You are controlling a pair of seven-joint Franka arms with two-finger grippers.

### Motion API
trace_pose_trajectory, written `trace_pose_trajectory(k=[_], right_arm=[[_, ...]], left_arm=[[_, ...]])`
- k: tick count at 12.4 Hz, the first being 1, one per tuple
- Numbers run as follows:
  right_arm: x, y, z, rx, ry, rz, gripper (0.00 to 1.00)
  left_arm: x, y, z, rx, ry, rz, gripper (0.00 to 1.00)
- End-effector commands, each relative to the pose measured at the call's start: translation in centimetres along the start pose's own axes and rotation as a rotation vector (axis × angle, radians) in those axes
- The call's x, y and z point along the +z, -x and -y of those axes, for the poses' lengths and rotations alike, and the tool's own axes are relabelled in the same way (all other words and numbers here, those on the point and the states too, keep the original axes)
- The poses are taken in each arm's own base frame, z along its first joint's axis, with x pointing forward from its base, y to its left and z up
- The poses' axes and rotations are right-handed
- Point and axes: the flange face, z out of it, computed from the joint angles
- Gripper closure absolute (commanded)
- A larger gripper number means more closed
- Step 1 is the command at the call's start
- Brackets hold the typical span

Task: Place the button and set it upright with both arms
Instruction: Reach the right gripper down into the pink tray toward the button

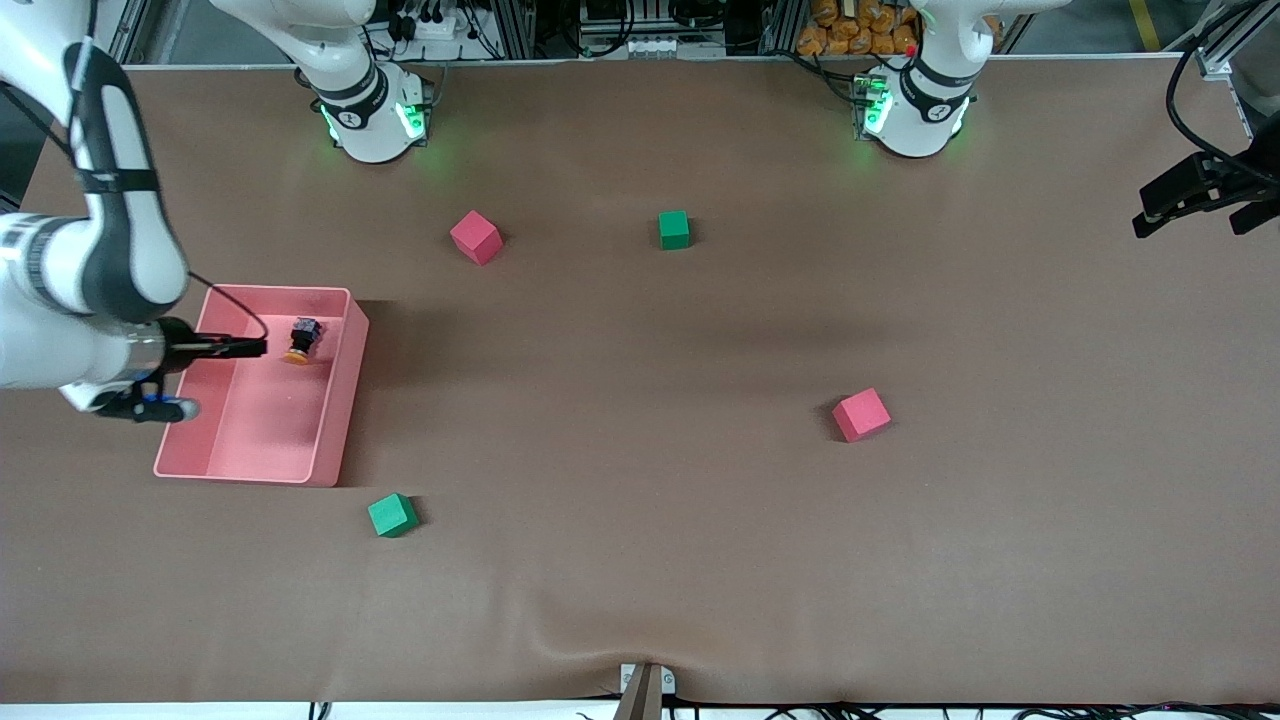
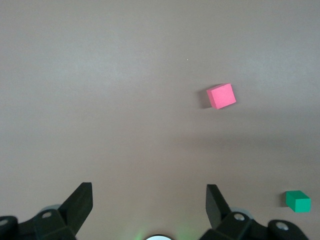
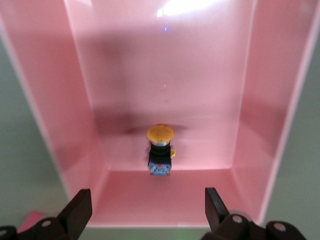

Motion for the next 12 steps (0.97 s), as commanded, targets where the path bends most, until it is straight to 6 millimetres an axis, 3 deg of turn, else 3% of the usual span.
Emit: trace_pose_trajectory(k=[1, 4, 7, 12], right_arm=[[3.9, 5.4, 0.2, -0.014, 0.006, -0.089, 0.0], [6.9, 6.1, 0.0, -0.011, 0.012, -0.132, 0.0], [9.8, 5.3, -0.3, -0.008, 0.021, -0.207, 0.0], [13.5, 4.8, -0.1, -0.005, 0.022, -0.189, 0.0]], left_arm=[[-0.2, -0.1, 0.2, 0.02, 0.0, -0.004, 0.0], [-0.3, -0.1, 0.2, 0.02, 0.0, -0.005, 0.0], [-0.2, -0.1, 0.2, 0.02, 0.0, -0.002, 0.0], [-0.1, -0.2, 0.2, 0.032, 0.0, -0.001, 0.0]])
